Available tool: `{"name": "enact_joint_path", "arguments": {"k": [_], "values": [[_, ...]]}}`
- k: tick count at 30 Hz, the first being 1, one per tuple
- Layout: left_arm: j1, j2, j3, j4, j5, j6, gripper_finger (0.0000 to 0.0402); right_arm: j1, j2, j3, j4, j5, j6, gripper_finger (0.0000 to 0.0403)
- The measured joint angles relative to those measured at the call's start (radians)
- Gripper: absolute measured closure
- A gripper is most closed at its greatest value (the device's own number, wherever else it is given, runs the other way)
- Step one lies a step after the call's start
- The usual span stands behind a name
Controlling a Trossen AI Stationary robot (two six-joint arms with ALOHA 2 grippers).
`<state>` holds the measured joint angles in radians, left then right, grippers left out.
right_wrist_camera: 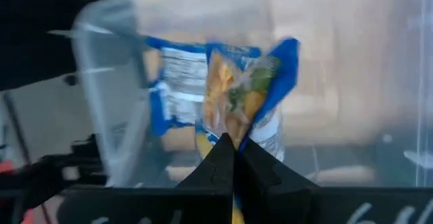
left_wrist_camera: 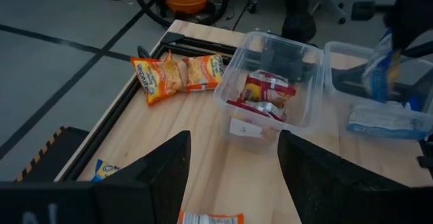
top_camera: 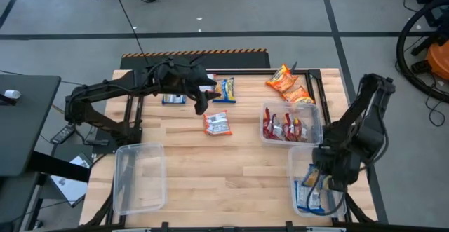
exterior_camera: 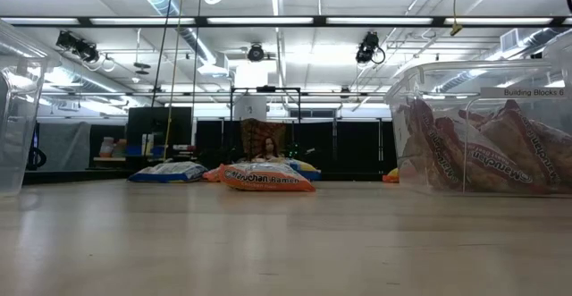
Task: Sort Maruchan noodles
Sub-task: Put the blue noodle pack into the bottom right container
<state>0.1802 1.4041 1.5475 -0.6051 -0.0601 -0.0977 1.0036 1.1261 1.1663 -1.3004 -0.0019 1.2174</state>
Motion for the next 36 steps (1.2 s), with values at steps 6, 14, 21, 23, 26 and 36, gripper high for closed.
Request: {"name": "enact_joint_path", "arguments": {"k": [6, 14, 21, 23, 26, 36], "values": [[0.000, 0.000, 0.000, 0.018, 0.000, -0.003, 0.0175, 0.024, 0.001, -0.091, 0.034, 0.020, 0.080, 0.0392], [0.000, 0.009, 0.000, 0.018, -0.008, -0.010, 0.0175, 0.014, 0.026, -0.217, 0.200, 0.079, 0.043, 0.0390], [0.000, 0.011, 0.000, 0.007, -0.009, -0.022, 0.0175, 0.012, 0.090, -0.181, 0.140, 0.046, -0.020, 0.0364], [0.000, 0.011, 0.000, 0.009, -0.014, -0.022, 0.0175, 0.012, 0.108, -0.177, 0.106, 0.053, -0.021, 0.0363], [0.002, 0.011, 0.000, 0.008, -0.018, -0.016, 0.0175, 0.012, 0.135, -0.177, 0.140, 0.081, -0.027, 0.0359], [0.002, 0.011, 0.000, 0.001, -0.018, -0.011, 0.0175, -0.008, 0.139, -0.104, -0.050, 0.149, -0.006, 0.0304]]}}
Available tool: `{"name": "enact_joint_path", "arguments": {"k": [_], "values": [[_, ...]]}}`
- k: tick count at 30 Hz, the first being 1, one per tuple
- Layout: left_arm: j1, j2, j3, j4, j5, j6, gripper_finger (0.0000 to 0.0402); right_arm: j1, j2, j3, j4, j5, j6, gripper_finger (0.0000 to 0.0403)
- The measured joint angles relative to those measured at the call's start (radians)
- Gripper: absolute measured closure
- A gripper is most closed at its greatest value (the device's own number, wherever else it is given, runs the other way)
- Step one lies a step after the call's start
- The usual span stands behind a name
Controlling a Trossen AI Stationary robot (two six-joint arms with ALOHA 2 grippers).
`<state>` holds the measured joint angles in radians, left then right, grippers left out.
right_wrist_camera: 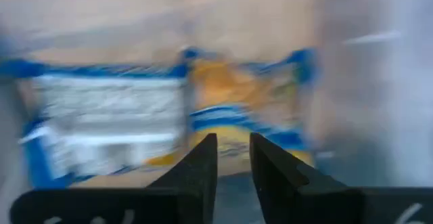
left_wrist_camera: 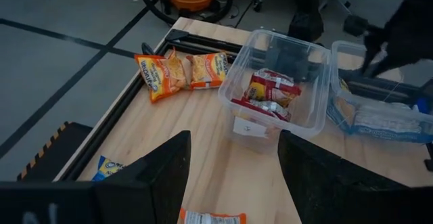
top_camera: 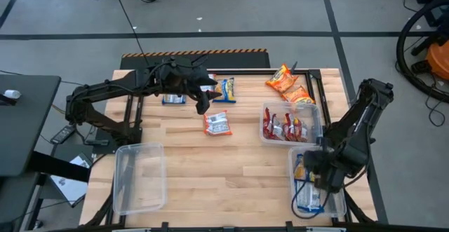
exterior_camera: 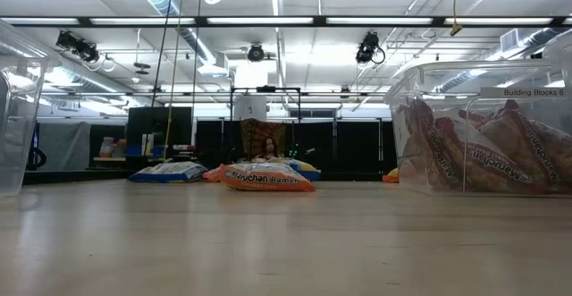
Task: Sort Maruchan noodles
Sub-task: Put the blue noodle pack into the bottom right container
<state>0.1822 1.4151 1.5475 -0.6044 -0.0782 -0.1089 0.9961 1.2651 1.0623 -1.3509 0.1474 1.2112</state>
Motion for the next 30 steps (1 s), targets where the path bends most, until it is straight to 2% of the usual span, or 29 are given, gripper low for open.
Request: {"name": "enact_joint_path", "arguments": {"k": [3, 9, 13, 17, 22, 30], "values": [[0.000, 0.000, 0.000, 0.000, -0.001, 0.019, 0.0175, 0.036, 0.002, -0.006, -0.054, 0.056, -0.061, 0.0284], [0.002, 0.000, 0.000, -0.010, -0.011, 0.031, 0.0175, 0.101, 0.029, -0.062, -0.012, 0.149, -0.310, 0.0258], [0.002, 0.000, 0.000, -0.032, -0.011, 0.027, 0.0175, 0.115, 0.069, -0.107, 0.056, 0.143, -0.459, 0.0260], [0.002, 0.000, 0.000, -0.039, -0.011, 0.027, 0.0175, 0.127, 0.128, -0.126, 0.020, 0.142, -0.575, 0.0261], [0.002, 0.000, 0.000, -0.039, -0.011, 0.022, 0.0175, 0.118, 0.173, -0.133, -0.050, 0.139, -0.610, 0.0261], [0.002, 0.000, 0.000, -0.039, -0.016, 0.021, 0.0175, 0.114, 0.203, -0.208, 0.104, 0.064, -0.606, 0.0277]]}}
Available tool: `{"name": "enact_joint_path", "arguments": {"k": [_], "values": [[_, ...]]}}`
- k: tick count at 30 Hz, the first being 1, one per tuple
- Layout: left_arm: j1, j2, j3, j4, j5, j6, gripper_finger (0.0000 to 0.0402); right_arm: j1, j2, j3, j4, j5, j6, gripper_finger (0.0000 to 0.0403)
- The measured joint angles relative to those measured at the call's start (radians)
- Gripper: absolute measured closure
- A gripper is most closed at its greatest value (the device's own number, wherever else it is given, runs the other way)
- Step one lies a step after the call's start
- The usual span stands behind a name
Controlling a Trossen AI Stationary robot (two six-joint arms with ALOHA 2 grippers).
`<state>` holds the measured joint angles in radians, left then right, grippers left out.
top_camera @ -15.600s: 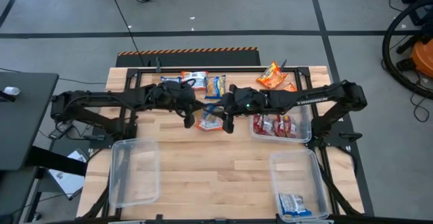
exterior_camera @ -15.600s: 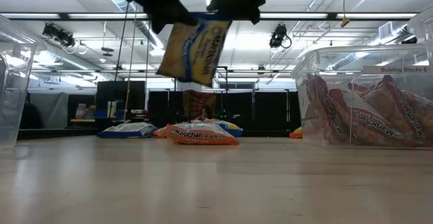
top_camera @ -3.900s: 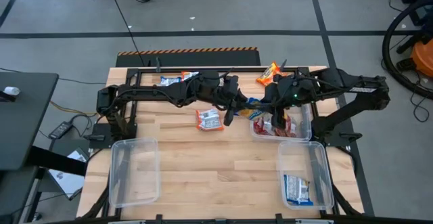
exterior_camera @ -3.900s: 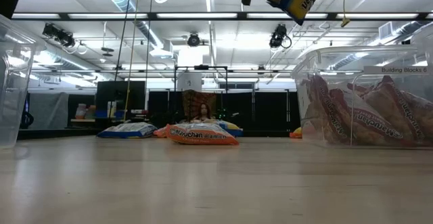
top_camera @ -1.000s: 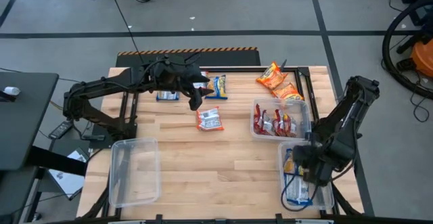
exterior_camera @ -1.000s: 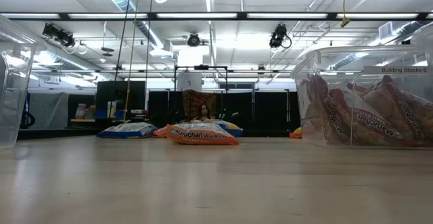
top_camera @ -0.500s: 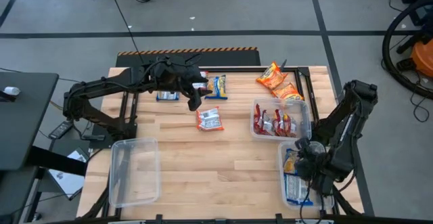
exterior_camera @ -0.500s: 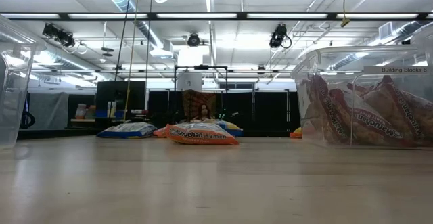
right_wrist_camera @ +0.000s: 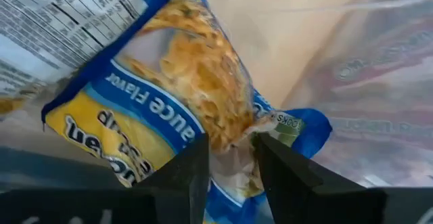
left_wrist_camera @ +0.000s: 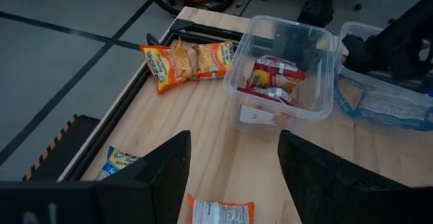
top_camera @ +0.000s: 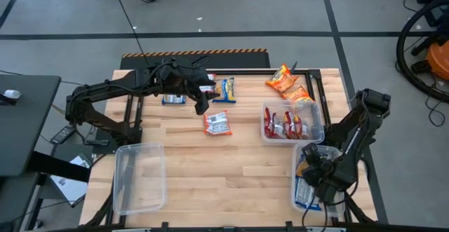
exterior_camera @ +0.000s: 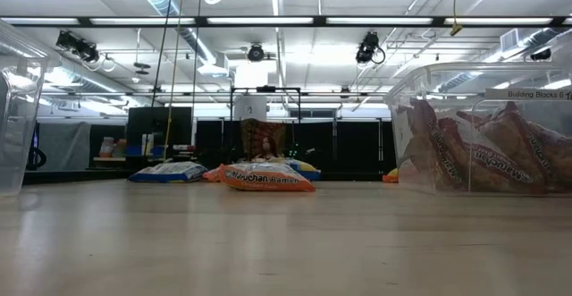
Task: Sort Maruchan noodles
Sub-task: Put the blue noodle pack into the bottom right container
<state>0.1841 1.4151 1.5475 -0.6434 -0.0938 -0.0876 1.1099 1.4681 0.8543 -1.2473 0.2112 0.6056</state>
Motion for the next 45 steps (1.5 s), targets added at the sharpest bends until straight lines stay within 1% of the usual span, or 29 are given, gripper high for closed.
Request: {"name": "enact_joint_path", "arguments": {"k": [4, 6, 8, 9, 14, 17, 21, 24, 27, 30, 33, 36, 38, 40, 42, 43, 45], "values": [[0.000, 0.000, 0.000, 0.000, -0.003, 0.002, 0.0175, -0.016, 0.009, 0.003, -0.003, -0.007, -0.005, 0.0310], [0.000, 0.000, 0.000, 0.000, -0.011, 0.002, 0.0175, -0.023, 0.009, 0.015, -0.004, -0.016, -0.008, 0.0340], [0.000, 0.000, 0.000, 0.000, -0.018, 0.002, 0.0175, -0.029, 0.009, 0.025, -0.003, -0.029, -0.008, 0.0380], [0.000, 0.000, 0.000, 0.000, -0.018, 0.002, 0.0175, -0.032, 0.009, 0.029, 0.000, -0.036, -0.010, 0.0390], [0.000, 0.000, 0.000, 0.000, -0.018, 0.002, 0.0175, -0.033, -0.030, 0.060, 0.004, -0.053, 0.012, 0.0397], [0.000, 0.000, 0.000, 0.000, -0.018, 0.002, 0.0175, -0.041, -0.083, 0.091, 0.047, -0.092, 0.014, 0.0397], [0.000, 0.000, 0.000, 0.000, -0.018, 0.003, 0.0175, -0.056, -0.170, 0.107, 0.200, -0.156, 0.024, 0.0399], [0.000, 0.000, 0.000, 0.001, -0.018, 0.003, 0.0175, -0.066, -0.209, 0.091, 0.344, -0.158, 0.035, 0.0399], [0.000, 0.000, 0.000, 0.002, -0.018, 0.003, 0.0175, -0.072, -0.209, 0.029, 0.467, -0.153, 0.045, 0.0398], [0.000, 0.000, 0.000, 0.003, -0.018, 0.000, 0.0175, -0.079, -0.187, -0.019, 0.508, -0.171, 0.108, 0.0392], [-0.001, 0.000, 0.000, 0.001, -0.018, -0.005, 0.0175, -0.086, -0.181, -0.010, 0.414, -0.195, 0.158, 0.0378], [-0.003, 0.000, 0.000, 0.000, -0.018, -0.004, 0.0175, -0.085, -0.180, 0.060, 0.211, -0.182, 0.120, 0.0366], [-0.003, 0.000, 0.000, 0.000, -0.018, -0.004, 0.0175, -0.073, -0.181, 0.102, 0.066, -0.129, 0.030, 0.0361], [-0.003, 0.000, 0.000, 0.000, -0.018, -0.003, 0.0175, -0.054, -0.182, 0.121, -0.033, -0.031, -0.074, 0.0354], [-0.002, 0.000, 0.000, 0.000, -0.019, 0.008, 0.0175, -0.034, -0.182, 0.114, -0.050, 0.061, -0.180, 0.0343], [-0.002, 0.000, 0.000, 0.000, -0.019, 0.016, 0.0175, -0.026, -0.181, 0.102, -0.046, 0.090, -0.233, 0.0336], [-0.002, 0.000, 0.000, 0.000, -0.020, 0.023, 0.0175, -0.017, -0.178, 0.072, -0.033, 0.099, -0.313, 0.0321]]}}
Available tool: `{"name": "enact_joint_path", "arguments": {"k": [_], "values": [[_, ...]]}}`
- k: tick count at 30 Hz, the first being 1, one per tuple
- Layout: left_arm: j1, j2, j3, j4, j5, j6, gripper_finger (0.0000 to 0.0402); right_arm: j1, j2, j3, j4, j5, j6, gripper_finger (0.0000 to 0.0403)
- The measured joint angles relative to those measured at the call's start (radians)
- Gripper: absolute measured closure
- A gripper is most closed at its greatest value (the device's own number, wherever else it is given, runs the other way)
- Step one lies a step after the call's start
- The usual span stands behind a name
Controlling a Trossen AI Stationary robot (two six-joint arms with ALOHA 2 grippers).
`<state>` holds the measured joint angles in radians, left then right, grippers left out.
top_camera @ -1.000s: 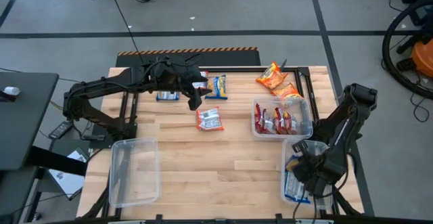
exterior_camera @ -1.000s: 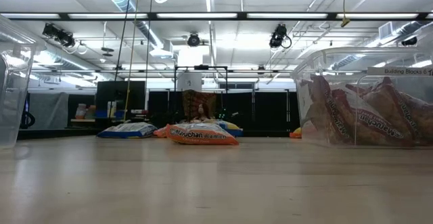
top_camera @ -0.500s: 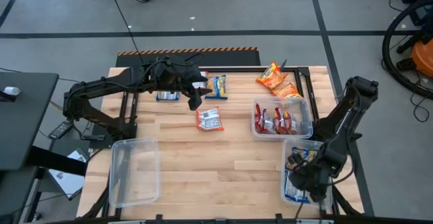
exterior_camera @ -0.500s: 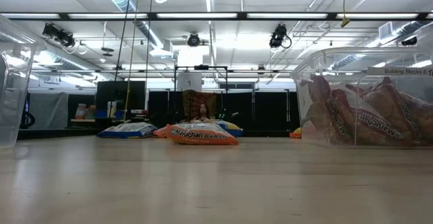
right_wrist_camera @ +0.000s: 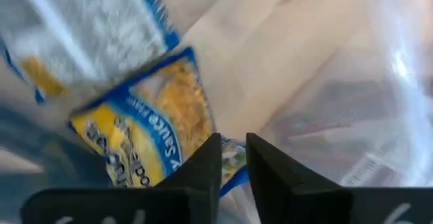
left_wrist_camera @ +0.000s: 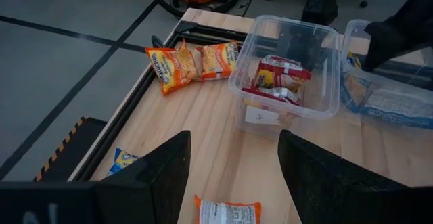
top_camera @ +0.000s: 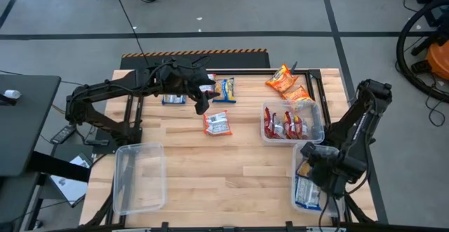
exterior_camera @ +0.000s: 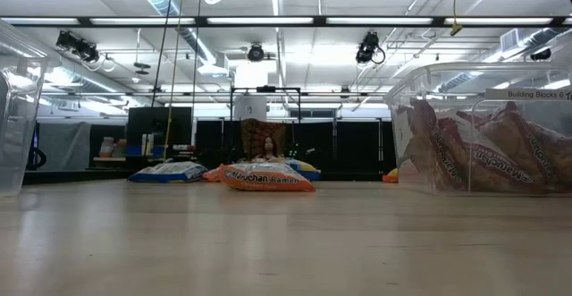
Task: Sort Maruchan noodles
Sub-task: Put the blue noodle pack into the bottom right container
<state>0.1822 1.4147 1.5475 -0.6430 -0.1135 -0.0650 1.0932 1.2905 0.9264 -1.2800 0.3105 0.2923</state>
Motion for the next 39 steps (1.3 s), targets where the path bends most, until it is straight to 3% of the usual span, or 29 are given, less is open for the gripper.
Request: {"name": "enact_joint_path", "arguments": {"k": [4, 10, 16, 19, 27, 31, 39], "values": [[0.000, 0.000, 0.000, -0.004, 0.000, 0.000, 0.0175, 0.009, -0.002, -0.040, -0.027, -0.105, -0.051, 0.0287], [-0.002, 0.000, 0.000, -0.005, 0.001, -0.002, 0.0175, 0.008, -0.001, -0.046, -0.053, -0.165, -0.066, 0.0244], [-0.002, 0.000, 0.000, -0.005, 0.001, -0.005, 0.0175, 0.007, 0.010, -0.095, 0.021, -0.227, -0.120, 0.0232], [-0.002, 0.000, 0.000, -0.005, 0.002, -0.030, 0.0175, -0.017, 0.049, -0.084, -0.021, -0.259, -0.144, 0.0233], [-0.037, 0.000, 0.000, -0.012, 0.002, -0.033, 0.0175, -0.069, 0.071, 0.059, -0.117, -0.228, -0.056, 0.0233], [-0.042, 0.000, 0.000, -0.012, 0.002, -0.033, 0.0175, -0.086, 0.071, 0.066, -0.138, -0.185, 0.021, 0.0233], [-0.042, 0.000, 0.000, -0.011, 0.002, -0.033, 0.0175, -0.199, 0.128, 0.067, -0.146, -0.206, 0.026, 0.0233]]}}
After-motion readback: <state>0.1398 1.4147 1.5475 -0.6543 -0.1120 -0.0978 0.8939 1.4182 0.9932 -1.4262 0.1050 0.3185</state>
